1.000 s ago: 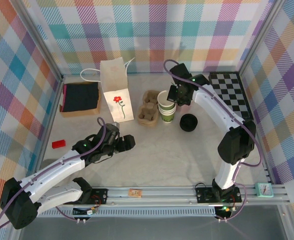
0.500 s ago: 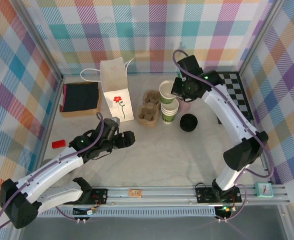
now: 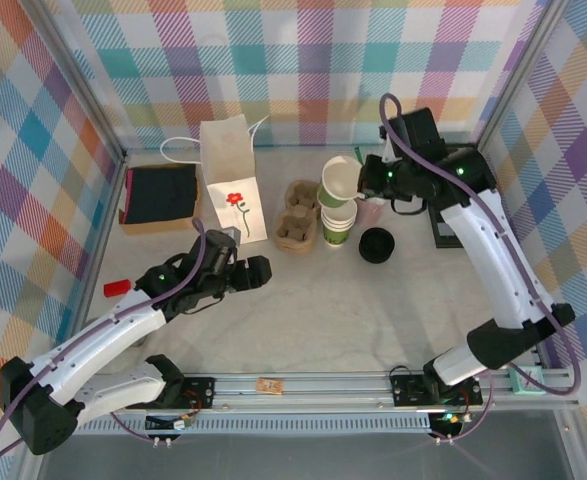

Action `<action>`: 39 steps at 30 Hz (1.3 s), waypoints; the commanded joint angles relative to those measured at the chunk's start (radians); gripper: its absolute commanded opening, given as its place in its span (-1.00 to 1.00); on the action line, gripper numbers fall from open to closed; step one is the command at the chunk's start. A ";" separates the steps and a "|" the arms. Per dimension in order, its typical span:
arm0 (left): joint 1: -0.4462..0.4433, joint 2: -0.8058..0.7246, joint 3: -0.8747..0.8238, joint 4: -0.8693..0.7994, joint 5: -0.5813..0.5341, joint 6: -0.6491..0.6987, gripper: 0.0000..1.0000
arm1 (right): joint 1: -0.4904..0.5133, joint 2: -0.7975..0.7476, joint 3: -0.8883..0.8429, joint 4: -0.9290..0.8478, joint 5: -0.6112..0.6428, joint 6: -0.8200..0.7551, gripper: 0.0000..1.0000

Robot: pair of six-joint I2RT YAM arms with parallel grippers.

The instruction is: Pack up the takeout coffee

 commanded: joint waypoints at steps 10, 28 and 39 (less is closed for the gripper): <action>0.014 -0.001 -0.046 0.104 0.073 -0.026 0.60 | 0.099 -0.184 -0.499 0.078 -0.074 -0.010 -0.89; 0.013 0.010 -0.089 0.135 0.075 -0.043 0.58 | 0.142 -0.105 -0.816 0.345 0.005 0.071 -0.82; 0.014 0.011 -0.111 0.143 0.073 -0.042 0.57 | 0.150 -0.077 -0.880 0.378 0.053 0.080 -0.77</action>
